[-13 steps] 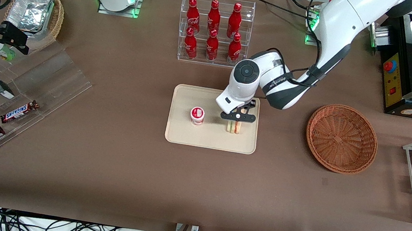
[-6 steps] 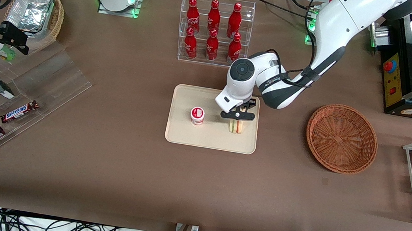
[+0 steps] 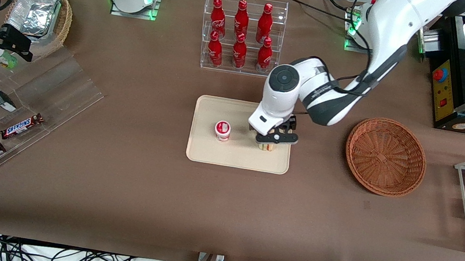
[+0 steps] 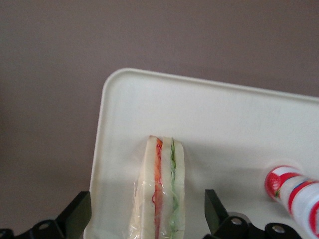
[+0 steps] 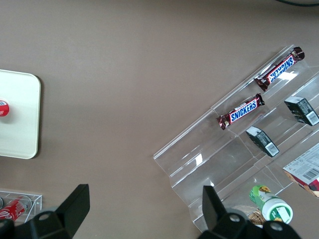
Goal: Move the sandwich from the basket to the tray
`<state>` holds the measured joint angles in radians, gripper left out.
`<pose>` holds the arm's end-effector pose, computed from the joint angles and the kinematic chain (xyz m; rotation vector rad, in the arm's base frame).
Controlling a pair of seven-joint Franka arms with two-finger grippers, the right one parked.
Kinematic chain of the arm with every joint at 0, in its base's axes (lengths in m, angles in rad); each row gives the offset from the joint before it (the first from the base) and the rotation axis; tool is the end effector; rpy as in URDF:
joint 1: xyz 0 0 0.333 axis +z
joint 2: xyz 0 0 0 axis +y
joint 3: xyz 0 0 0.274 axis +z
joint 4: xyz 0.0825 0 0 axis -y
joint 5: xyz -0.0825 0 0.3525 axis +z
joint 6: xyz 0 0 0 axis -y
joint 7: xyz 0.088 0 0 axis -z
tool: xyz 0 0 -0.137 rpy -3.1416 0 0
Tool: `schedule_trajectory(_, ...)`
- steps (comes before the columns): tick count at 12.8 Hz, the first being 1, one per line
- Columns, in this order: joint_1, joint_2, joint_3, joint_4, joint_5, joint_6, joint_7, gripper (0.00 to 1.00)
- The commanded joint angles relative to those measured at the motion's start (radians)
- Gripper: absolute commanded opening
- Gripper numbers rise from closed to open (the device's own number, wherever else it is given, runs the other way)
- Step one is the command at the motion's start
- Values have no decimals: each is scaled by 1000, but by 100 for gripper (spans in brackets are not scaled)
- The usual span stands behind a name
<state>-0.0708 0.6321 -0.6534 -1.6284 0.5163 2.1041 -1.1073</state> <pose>0.5215 -0.3621 0.2607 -3.0776 -0.3196 -0.0865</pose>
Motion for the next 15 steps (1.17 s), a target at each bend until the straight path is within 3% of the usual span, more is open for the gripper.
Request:
schedule_trajectory(1,17,-40,-8,147,-36,-172,-11,100)
schedule_trajectory(4,63,-60,-8,258,-70,-289,-9,100)
schedule_trajectory(10,187,-155,-14,262,-146,-351,39,100)
schedule_trajectory(13,264,-216,-6,259,-241,-361,166,100)
schedule_trajectory(15,264,-274,62,246,-315,-403,297,100)
